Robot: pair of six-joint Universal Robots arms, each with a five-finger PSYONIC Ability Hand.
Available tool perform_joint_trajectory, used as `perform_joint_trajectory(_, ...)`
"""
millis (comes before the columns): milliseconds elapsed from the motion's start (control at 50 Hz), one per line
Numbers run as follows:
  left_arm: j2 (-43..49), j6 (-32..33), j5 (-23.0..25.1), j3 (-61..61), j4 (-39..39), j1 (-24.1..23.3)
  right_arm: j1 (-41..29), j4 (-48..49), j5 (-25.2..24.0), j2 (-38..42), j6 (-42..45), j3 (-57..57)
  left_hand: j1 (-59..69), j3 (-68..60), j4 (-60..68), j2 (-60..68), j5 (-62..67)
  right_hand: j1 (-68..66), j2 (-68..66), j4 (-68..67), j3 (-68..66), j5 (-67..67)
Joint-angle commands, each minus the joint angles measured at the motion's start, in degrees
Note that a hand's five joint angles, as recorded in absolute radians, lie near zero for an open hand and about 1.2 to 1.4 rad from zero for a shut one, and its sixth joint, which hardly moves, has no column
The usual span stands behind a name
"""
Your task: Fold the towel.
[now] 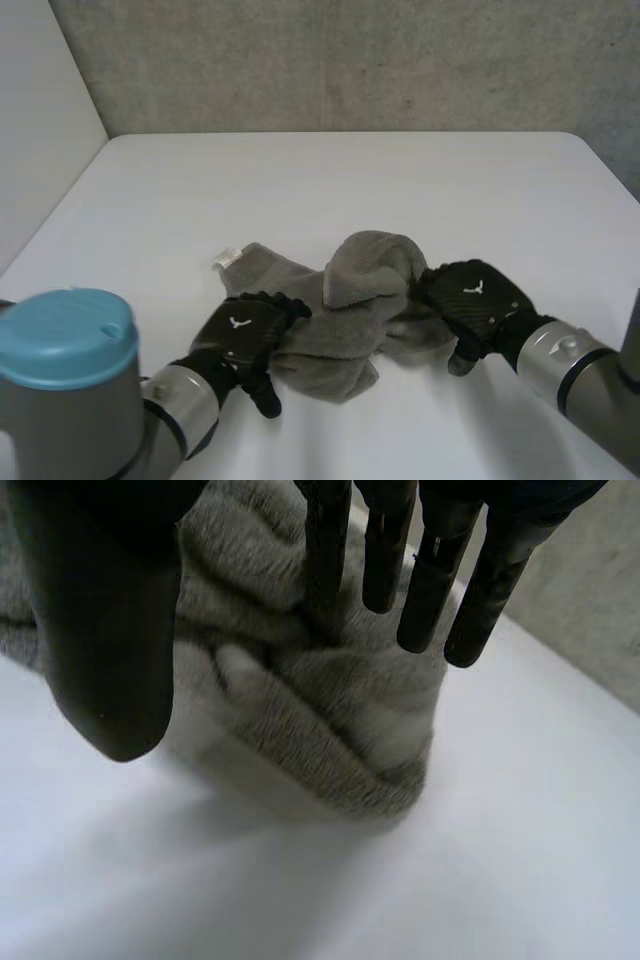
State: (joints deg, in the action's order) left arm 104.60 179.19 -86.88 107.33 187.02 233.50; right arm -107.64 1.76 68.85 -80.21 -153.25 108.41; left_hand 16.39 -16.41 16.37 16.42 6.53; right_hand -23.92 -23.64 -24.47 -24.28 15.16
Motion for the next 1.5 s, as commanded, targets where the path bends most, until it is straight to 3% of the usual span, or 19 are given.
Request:
perform_joint_trajectory(20,4.7,0.0,-3.0,-2.3,5.7,-0.9,0.1,4.1,0.3,7.0,0.0,0.5,2.7,-2.7,2.8,2.7,2.6,-2.1,-2.4,-1.6,-1.8,0.9)
perform_joint_trajectory(220,12.3,6.0,-5.6,-5.4,7.6,-1.0,-0.1,10.1,0.9,10.2,0.0,-0.5,9.8,-9.7,9.8,9.7,9.6,-13.1,-13.4,-12.5,-12.7,11.8)
perform_joint_trajectory(300,14.1,8.4,-6.6,-6.6,8.5,-1.6,0.1,11.9,1.2,10.9,-0.3,-1.1,27.1,-27.1,27.1,27.1,27.0,-45.9,-46.2,-45.4,-45.6,44.7)
perform_joint_trajectory(320,14.7,9.0,-7.1,-7.0,9.4,-1.8,0.3,12.2,1.2,10.9,-0.3,-1.3,41.5,-41.4,41.5,41.4,41.3,-56.0,-56.3,-55.4,-55.6,54.7)
perform_joint_trajectory(380,14.3,9.7,-7.3,-7.4,10.6,-1.9,0.4,12.2,1.2,10.6,-0.4,-1.6,63.5,-63.5,63.5,63.5,63.4,-56.1,-56.4,-55.5,-55.7,54.8)
perform_joint_trajectory(460,11.9,10.0,-7.4,-8.1,10.3,-1.6,1.0,10.4,1.5,4.8,-2.0,-4.1,63.6,-63.6,63.6,63.6,63.5,-56.1,-56.4,-55.5,-55.7,54.8)
perform_joint_trajectory(540,-2.7,10.6,-7.3,-8.8,9.2,-0.2,3.7,5.4,0.3,-5.7,-5.7,-6.2,63.6,-63.6,63.6,63.6,63.5,-56.1,-56.4,-55.5,-55.7,54.8)
perform_joint_trajectory(620,-11.5,10.4,-6.9,-9.3,7.7,3.2,10.7,-4.1,-5.5,-15.9,-12.1,-14.2,63.6,-63.6,63.6,63.6,63.5,-56.1,-56.4,-55.5,-55.7,54.8)
perform_joint_trajectory(760,-18.7,9.7,0.3,-12.1,-0.6,10.6,20.4,-19.6,-16.8,-16.9,-13.0,-25.4,63.6,-63.6,63.6,63.6,63.5,-56.1,-56.4,-55.5,-55.7,54.8)
perform_joint_trajectory(800,-17.7,9.4,2.1,-12.0,-1.7,11.4,24.6,-24.3,-20.9,-14.6,-12.7,-28.2,63.6,-63.6,63.6,63.6,63.5,-56.1,-56.4,-55.5,-55.7,54.8)
perform_joint_trajectory(920,-4.3,8.4,4.4,-12.8,-2.8,11.5,23.6,-26.1,-21.9,-5.7,-11.4,-30.4,63.6,-63.6,63.6,63.6,63.5,-56.1,-56.4,-55.5,-55.7,54.8)
perform_joint_trajectory(1220,24.2,8.5,0.7,-38.2,-2.8,14.9,10.7,-18.6,-6.8,27.4,-14.2,-47.7,63.6,-63.6,63.6,63.6,63.5,-56.1,-56.4,-55.5,-55.7,54.8)
perform_joint_trajectory(1260,28.3,8.3,-0.2,-45.2,-2.5,15.1,9.7,-14.5,-4.1,28.9,-16.5,-49.0,43.1,-43.1,43.2,43.1,43.0,-56.1,-56.4,-55.5,-55.7,54.8)
perform_joint_trajectory(1280,28.3,8.3,-0.2,-45.2,-2.5,15.1,9.5,-10.4,-1.5,29.5,-18.0,-49.1,42.9,-42.9,43.0,42.9,42.8,-52.6,-52.9,-52.1,-52.3,51.4)
perform_joint_trajectory(1300,29.9,8.5,-0.5,-47.5,-2.5,15.1,9.5,-10.4,-1.5,29.5,-18.0,-49.1,14.6,-14.6,14.7,14.6,14.5,-52.6,-52.9,-52.1,-52.3,51.4)
perform_joint_trajectory(1320,29.9,8.5,-0.5,-47.5,-2.5,15.1,9.4,-6.8,0.8,29.7,-19.2,-48.8,14.4,-14.3,14.4,14.3,14.2,-26.3,-26.6,-25.7,-25.9,25.1)
perform_joint_trajectory(1340,30.7,8.6,-0.7,-48.7,-2.6,15.1,9.5,-4.3,2.9,29.7,-19.6,-48.6,-2.1,2.2,-2.1,-2.2,-2.3,-5.0,-5.3,-4.5,-4.7,3.8)
perform_joint_trajectory(1400,30.7,8.6,-1.3,-48.4,-2.6,15.1,9.6,-3.3,4.8,29.2,-19.9,-46.7,-4.8,4.8,-4.8,-4.8,-5.0,9.6,9.3,10.1,9.9,-10.8)
perform_joint_trajectory(1500,29.2,8.9,-2.4,-43.6,-2.5,15.0,9.6,-2.7,4.8,25.8,-18.2,-41.4,-5.5,5.5,-5.5,-5.5,-5.6,13.9,13.6,14.5,14.3,-15.2)
